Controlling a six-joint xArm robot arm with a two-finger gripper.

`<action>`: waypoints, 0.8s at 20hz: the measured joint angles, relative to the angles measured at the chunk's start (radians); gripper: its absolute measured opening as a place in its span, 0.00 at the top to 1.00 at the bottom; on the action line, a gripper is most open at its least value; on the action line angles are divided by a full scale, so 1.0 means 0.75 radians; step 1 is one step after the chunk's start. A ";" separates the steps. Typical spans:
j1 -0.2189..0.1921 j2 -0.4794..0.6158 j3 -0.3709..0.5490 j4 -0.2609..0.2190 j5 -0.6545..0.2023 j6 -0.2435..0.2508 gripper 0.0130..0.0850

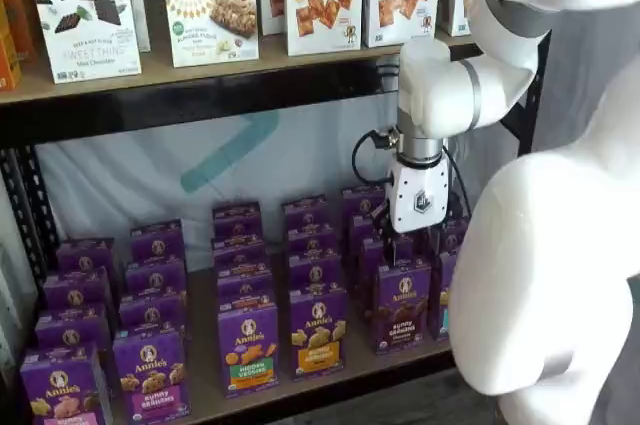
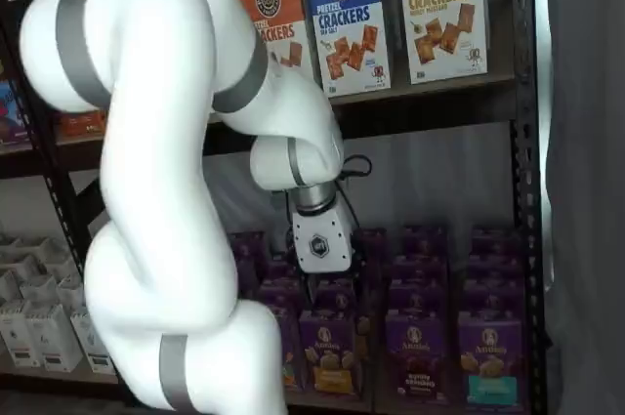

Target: Pick up the purple box with a brown patch in the center, on the bottom shelf, the fifth box from the left

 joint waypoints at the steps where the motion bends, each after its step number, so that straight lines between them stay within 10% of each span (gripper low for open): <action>1: -0.005 0.025 -0.005 -0.002 -0.016 -0.004 0.00; 16: -0.073 0.401 -0.135 -0.022 -0.221 -0.049 0.00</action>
